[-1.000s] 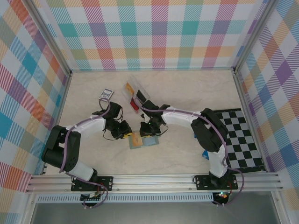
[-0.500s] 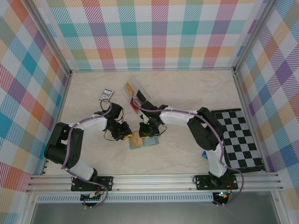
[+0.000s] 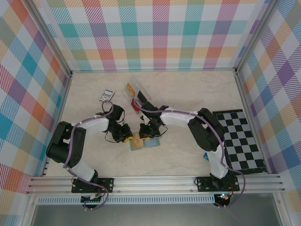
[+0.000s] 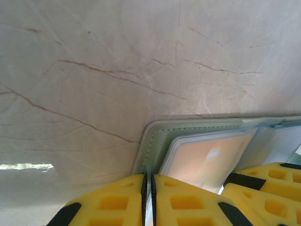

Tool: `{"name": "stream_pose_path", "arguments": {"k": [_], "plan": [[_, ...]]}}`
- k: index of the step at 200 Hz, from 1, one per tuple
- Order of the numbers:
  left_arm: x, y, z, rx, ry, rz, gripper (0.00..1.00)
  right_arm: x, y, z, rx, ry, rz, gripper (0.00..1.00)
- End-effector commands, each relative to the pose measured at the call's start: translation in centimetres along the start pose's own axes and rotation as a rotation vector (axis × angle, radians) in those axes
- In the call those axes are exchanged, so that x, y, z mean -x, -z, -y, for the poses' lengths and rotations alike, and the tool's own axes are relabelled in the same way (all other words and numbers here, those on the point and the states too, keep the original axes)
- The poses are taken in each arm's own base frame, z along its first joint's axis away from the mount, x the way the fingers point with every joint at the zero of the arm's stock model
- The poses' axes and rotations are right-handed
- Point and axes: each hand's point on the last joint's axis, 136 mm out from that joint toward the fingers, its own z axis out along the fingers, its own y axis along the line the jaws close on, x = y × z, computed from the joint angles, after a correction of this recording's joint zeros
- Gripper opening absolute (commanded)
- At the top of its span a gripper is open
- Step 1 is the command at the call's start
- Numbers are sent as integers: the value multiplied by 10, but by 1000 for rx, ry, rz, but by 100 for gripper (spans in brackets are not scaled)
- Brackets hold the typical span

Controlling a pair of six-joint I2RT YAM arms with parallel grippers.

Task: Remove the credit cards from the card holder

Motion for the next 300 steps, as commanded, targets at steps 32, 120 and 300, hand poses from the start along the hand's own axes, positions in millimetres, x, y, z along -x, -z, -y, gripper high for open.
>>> {"name": "stream_pose_path", "arguments": {"k": [32, 120, 300], "plan": [[-9, -6, -10, 36, 2, -47, 13, 4, -6, -7, 38, 4, -23, 17], [-10, -8, -13, 41, 3, -51, 12, 3, -8, -14, 83, 18, -39, 14], [-12, -12, -23, 77, 24, -50, 9, 5, -10, -7, 54, 8, -22, 6]]}}
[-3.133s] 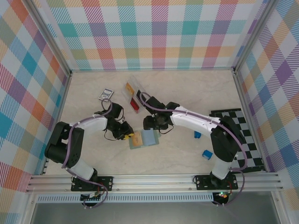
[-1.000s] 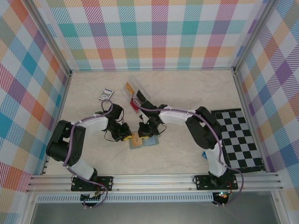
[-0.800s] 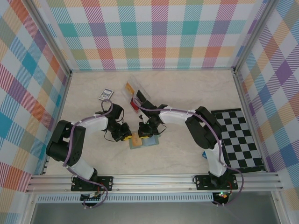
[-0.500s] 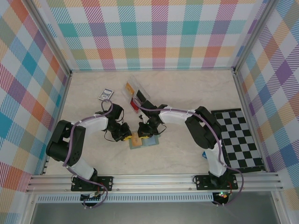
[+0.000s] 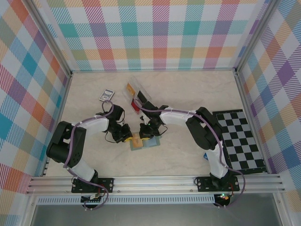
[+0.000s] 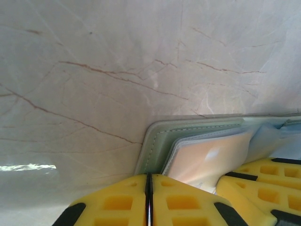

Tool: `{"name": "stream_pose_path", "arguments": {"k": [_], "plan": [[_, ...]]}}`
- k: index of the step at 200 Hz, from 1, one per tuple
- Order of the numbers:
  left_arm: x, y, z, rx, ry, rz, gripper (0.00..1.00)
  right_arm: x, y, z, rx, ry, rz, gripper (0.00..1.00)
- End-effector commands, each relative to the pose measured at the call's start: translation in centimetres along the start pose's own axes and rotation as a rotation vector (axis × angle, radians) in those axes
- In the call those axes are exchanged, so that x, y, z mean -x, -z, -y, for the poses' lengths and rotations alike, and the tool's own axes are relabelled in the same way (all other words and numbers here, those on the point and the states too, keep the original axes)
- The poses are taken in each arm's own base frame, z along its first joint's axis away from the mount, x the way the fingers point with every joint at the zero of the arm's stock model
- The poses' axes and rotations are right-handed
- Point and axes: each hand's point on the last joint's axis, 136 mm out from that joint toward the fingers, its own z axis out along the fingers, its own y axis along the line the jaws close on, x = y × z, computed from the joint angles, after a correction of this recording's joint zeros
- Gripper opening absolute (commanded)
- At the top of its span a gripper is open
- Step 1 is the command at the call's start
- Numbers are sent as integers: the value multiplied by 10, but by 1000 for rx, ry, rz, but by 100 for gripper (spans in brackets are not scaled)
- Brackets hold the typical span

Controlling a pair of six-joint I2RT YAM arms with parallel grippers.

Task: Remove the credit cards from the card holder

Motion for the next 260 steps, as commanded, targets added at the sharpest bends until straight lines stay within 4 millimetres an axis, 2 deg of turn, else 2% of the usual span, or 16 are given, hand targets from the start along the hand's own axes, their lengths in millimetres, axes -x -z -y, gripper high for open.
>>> {"name": "stream_pose_path", "arguments": {"k": [1, 18, 82, 121, 148, 185, 214, 260], "plan": [[-12, -11, -22, 74, 33, -48, 9, 5, -2, -4, 10, 20, 17, 5], [-11, -9, -22, 78, 30, -41, 10, 6, 4, -5, 5, 28, 35, 0], [-3, 2, -12, 77, 6, -7, 14, 2, 28, -4, -31, 33, 83, 0], [-1, 4, -8, 70, -5, -1, 14, 0, 29, 7, -50, 1, 80, 0], [3, 14, 9, 11, -34, 18, 14, -1, 26, -6, 37, 14, 50, 0], [-2, 33, 31, -101, -62, 43, 14, -2, 19, -11, 99, 2, 23, 15], [-10, 26, 30, -123, -53, 14, 13, -2, 14, -6, 103, -17, 11, 20], [-12, 8, 22, -93, -41, -28, 10, 0, 8, 3, 91, -37, -3, 20]]}}
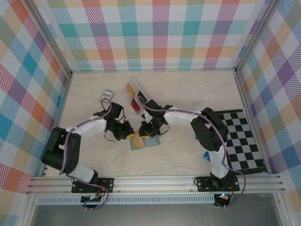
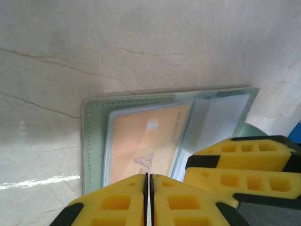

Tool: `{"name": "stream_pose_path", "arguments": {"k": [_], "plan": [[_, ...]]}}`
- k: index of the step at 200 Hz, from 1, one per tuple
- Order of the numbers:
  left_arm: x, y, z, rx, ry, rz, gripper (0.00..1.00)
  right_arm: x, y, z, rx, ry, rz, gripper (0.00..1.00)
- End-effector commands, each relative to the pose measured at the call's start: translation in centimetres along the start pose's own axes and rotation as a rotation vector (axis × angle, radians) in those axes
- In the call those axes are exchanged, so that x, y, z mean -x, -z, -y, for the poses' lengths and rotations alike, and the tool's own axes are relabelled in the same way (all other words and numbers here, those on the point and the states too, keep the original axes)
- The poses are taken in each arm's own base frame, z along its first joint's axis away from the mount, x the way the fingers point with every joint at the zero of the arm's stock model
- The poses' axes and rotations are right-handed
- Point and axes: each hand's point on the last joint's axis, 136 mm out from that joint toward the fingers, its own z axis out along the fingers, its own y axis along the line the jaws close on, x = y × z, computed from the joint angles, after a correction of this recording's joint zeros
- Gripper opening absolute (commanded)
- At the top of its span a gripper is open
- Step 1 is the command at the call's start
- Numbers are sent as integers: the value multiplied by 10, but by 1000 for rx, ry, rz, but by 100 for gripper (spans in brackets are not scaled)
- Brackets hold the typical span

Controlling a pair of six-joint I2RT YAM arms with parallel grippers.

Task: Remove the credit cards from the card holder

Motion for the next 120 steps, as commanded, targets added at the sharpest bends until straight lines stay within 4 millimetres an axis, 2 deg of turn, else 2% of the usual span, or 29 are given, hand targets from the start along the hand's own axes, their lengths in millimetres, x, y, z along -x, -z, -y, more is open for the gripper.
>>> {"name": "stream_pose_path", "arguments": {"k": [1, 38, 87, 120], "plan": [[-7, -12, -5, 10, 14, -44, 10, -4, -9, 9, 3, -29, -34, 20], [-7, -22, -21, 66, 39, -52, 7, -5, -15, 17, -1, -46, -50, 17], [-11, -33, -35, 107, 66, -75, 6, -6, -19, 15, 33, -41, -64, 17], [-13, -35, -43, 135, 73, -80, 5, -7, -21, 12, 77, -36, -73, 13]]}}
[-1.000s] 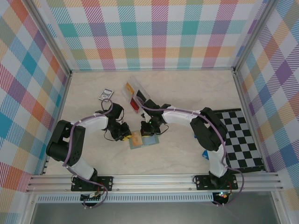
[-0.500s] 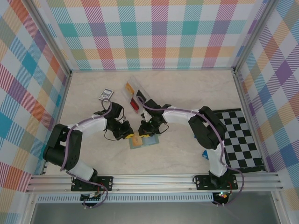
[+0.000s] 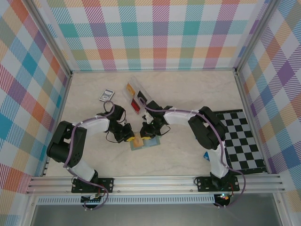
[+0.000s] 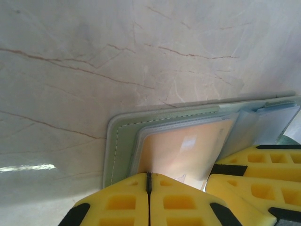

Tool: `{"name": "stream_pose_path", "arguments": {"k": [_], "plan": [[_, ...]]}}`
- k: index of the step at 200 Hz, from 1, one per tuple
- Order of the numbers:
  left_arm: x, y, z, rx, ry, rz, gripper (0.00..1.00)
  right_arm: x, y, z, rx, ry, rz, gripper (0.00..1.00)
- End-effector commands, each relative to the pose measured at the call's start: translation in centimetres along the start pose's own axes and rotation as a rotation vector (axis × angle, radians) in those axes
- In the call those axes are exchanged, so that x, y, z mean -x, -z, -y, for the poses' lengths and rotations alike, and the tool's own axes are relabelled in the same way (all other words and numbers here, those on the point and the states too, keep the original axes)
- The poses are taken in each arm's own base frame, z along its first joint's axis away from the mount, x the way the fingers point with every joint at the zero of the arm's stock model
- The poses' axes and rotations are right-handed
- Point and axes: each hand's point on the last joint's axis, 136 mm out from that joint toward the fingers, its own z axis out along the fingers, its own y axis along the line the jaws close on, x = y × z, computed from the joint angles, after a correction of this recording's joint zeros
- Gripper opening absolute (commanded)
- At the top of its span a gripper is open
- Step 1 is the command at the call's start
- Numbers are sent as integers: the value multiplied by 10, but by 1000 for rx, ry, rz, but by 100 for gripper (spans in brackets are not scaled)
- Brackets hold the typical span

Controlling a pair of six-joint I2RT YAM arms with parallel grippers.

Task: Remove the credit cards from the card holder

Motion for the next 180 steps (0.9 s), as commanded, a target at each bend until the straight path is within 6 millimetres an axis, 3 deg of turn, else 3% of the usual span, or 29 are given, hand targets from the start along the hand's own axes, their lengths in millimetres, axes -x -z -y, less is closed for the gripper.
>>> {"name": "stream_pose_path", "arguments": {"k": [1, 44, 65, 80, 112, 143, 180], "plan": [[-10, -15, -26, 89, 40, -36, 5, -4, -10, 4, 47, -11, -35, 13], [-10, -15, -29, 98, 41, -32, 5, -2, -5, -4, 103, 3, -25, 7], [-11, -16, -31, 101, 42, -31, 4, -2, -3, -5, 111, 4, -23, 12], [-12, -18, -34, 108, 47, -32, 4, -1, -4, 3, 67, -13, -16, 19], [-14, -20, -39, 117, 56, -38, 3, -5, -11, 23, -28, -37, -24, 20], [-15, -22, -44, 125, 69, -36, 3, -9, -19, 22, -17, -40, -36, 19], [-16, -23, -46, 130, 73, -35, 2, -7, -18, 10, 30, -19, -24, 12]]}}
